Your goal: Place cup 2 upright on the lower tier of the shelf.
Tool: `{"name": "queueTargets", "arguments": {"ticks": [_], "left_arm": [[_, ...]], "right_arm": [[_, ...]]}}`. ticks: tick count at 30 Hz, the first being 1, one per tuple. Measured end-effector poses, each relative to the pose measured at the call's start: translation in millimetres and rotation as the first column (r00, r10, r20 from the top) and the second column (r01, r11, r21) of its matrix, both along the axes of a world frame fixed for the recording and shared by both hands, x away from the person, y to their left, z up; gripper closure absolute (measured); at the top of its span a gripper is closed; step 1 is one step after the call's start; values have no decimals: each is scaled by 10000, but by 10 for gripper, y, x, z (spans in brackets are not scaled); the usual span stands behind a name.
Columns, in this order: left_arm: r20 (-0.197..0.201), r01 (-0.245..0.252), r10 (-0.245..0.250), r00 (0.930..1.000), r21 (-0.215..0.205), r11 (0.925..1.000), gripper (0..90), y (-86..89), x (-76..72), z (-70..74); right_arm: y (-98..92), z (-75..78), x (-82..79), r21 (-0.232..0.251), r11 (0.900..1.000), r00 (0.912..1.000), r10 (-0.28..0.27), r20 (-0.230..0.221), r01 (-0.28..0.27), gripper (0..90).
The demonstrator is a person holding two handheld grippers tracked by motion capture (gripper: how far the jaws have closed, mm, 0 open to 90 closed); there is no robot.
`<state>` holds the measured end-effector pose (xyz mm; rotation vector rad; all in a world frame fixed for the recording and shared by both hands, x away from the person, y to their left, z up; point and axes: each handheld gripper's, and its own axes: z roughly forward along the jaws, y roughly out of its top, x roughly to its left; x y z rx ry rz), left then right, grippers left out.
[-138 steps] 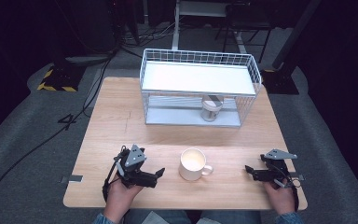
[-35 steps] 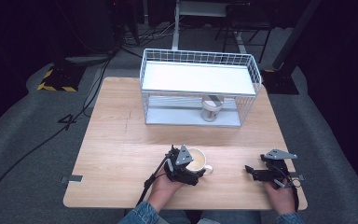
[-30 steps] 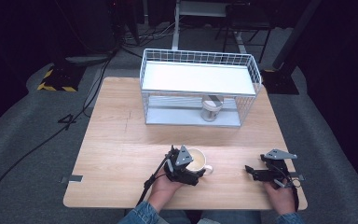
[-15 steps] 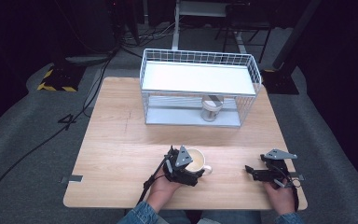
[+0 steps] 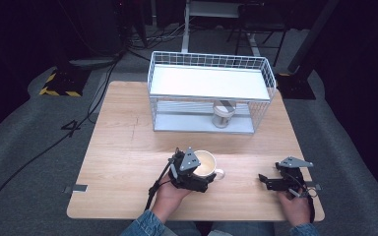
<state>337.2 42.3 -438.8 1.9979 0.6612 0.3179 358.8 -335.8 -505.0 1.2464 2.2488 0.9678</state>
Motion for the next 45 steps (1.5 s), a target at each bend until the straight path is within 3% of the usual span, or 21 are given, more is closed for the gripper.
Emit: {"name": "queueTargets", "arguments": {"ticks": [29, 35, 42, 45], "left_arm": [[144, -787, 789, 9968, -113, 9968, 92, 256, 145, 554], [-148, -935, 929, 9956, -493, 9944, 91, 340, 248, 679], [176, -1161, 1168, 9930, -377, 9925, 91, 390, 385, 897], [115, -1204, 1209, 9926, -373, 9920, 91, 389, 451, 982]], "right_arm": [[50, -4, 17, -66, 9994, 9994, -332, -72, 332, 67], [51, -4, 17, -65, 9994, 9994, -334, -70, 333, 67], [51, -4, 17, -66, 9994, 9994, -334, -68, 333, 67], [50, -4, 17, -68, 9994, 9994, -330, -69, 330, 67]]}}
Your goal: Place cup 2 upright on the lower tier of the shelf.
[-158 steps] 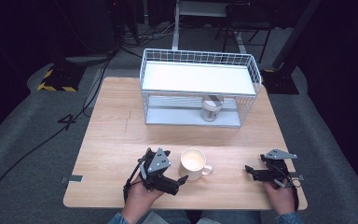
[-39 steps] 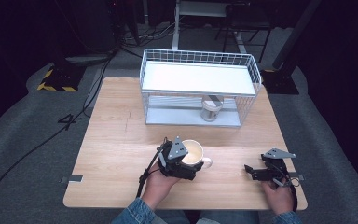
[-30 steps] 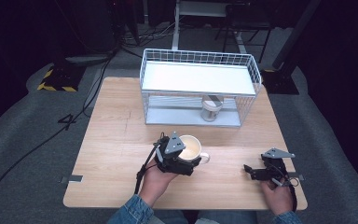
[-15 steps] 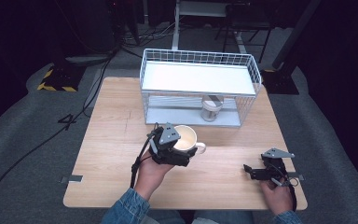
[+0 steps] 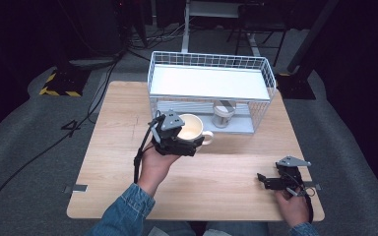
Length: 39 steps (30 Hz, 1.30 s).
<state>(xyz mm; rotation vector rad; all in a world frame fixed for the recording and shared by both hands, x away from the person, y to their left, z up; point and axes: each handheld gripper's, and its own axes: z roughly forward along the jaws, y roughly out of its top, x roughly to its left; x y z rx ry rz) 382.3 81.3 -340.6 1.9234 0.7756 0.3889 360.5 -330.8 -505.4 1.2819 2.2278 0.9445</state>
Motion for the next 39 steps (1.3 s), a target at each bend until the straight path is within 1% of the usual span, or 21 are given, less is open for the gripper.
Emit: {"name": "queueTargets", "arguments": {"ticks": [6, 7, 9, 12, 15, 27, 33, 36, 39], "left_arm": [[314, -155, 149, 9994, 189, 9997, 91, -20, 114, 201], [298, -168, 163, 9994, 158, 9997, 91, -26, 130, 229], [400, -208, 199, 9990, 231, 9995, 91, -29, 162, 274], [480, -364, 354, 9982, 201, 9991, 91, -24, 212, 338], [495, -386, 380, 9981, 111, 9992, 91, -18, 259, 381], [687, -481, 470, 9965, 149, 9987, 91, -68, 420, 551], [733, -635, 631, 9953, 21, 9980, 91, -80, 517, 627], [746, -654, 646, 9951, 78, 9978, 91, -92, 552, 657], [841, -691, 681, 9941, 88, 9976, 91, -110, 599, 694]], "right_arm": [[0, 0, 0, -1, 10000, 10000, -1, 0, 1, 67], [1, 0, 0, 1, 10000, 10000, -5, -1, 5, 67], [1, 0, -1, 0, 10000, 10000, -5, 2, 5, 67], [1, 0, -1, -2, 10000, 10000, -5, 1, 5, 67], [1, -1, -1, 2, 10000, 10000, -11, 0, 11, 67], [9, -1, 1, -5, 10000, 10000, -47, 9, 47, 65], [10, -1, 1, -5, 10000, 10000, -62, 6, 62, 65], [11, -1, 0, -6, 10000, 10000, -73, 0, 73, 64], [11, -1, 0, -6, 10000, 10000, -77, -2, 77, 65]]}}
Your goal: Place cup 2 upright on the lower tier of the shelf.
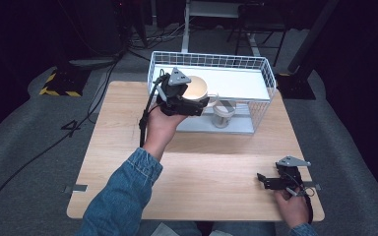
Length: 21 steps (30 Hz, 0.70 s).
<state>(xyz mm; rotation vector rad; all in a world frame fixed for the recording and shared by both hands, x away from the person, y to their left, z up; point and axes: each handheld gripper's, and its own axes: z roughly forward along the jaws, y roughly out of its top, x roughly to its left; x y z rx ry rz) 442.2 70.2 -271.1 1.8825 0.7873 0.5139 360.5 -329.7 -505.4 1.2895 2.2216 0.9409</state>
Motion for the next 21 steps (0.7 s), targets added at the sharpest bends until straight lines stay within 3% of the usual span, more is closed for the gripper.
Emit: {"name": "queueTargets", "arguments": {"ticks": [12, 17, 21], "left_arm": [[-55, -177, 176, 9998, -276, 9995, 91, -79, 274, 81], [-71, -326, 326, 9994, -122, 9994, 91, -164, 454, 87], [173, -519, 520, 9985, -101, 9986, 91, -194, 551, 71]], "right_arm": [[-1, -1, 1, -2, 10000, 10000, 15, 10, -15, 64], [-1, 0, 0, 9, 10000, 10000, 14, -2, -14, 65], [-1, -1, 1, 8, 10000, 10000, 25, 6, -25, 64]]}}
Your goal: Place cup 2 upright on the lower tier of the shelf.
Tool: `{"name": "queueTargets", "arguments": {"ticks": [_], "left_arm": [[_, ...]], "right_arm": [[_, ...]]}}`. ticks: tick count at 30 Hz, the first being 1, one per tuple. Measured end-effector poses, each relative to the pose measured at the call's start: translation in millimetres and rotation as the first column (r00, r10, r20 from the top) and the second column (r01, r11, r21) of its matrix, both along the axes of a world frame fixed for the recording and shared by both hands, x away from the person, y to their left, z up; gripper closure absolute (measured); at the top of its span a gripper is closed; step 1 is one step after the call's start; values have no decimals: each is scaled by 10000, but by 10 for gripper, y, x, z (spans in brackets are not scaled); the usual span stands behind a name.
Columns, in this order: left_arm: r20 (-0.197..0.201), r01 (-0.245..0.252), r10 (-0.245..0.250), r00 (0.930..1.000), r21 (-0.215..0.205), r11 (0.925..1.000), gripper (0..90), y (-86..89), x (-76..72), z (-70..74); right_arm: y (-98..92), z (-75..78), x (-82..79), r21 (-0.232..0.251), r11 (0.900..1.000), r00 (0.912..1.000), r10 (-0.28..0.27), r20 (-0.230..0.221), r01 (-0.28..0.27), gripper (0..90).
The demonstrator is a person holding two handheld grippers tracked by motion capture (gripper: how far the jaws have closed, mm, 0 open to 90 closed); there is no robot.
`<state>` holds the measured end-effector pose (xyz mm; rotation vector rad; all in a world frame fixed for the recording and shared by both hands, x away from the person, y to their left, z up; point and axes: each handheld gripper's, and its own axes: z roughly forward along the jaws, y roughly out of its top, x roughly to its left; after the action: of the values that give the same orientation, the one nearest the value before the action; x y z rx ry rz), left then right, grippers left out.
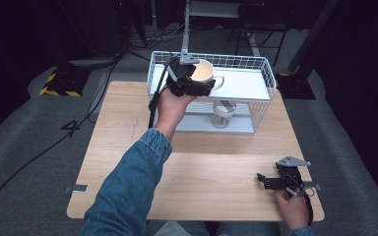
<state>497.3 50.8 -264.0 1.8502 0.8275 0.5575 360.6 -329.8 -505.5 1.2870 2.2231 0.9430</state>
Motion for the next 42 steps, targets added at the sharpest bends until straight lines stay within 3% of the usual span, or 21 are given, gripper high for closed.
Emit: {"name": "queueTargets", "arguments": {"ticks": [15, 19, 25, 35, 42], "left_arm": [[-504, -595, 603, 9969, 169, 9981, 91, -74, 382, -114], [-672, -736, 737, 9950, 40, 9973, 91, -85, 463, -151], [-965, -783, 805, 9921, 266, 9966, 91, -138, 565, -202], [-1152, -735, 805, 9901, 640, 9952, 91, -229, 623, -182], [-1231, -773, 841, 9888, 588, 9953, 91, -246, 640, -189]], "right_arm": [[4, 0, -2, 17, 10000, 10000, -58, -9, 58, 64], [4, 1, -2, 19, 10000, 10000, -61, -10, 61, 64], [5, 2, -2, 25, 10000, 10000, -68, -13, 68, 64], [4, 1, -1, 18, 10000, 10000, -48, 3, 48, 64], [4, 1, -1, 15, 10000, 10000, -45, 7, 45, 64]]}}
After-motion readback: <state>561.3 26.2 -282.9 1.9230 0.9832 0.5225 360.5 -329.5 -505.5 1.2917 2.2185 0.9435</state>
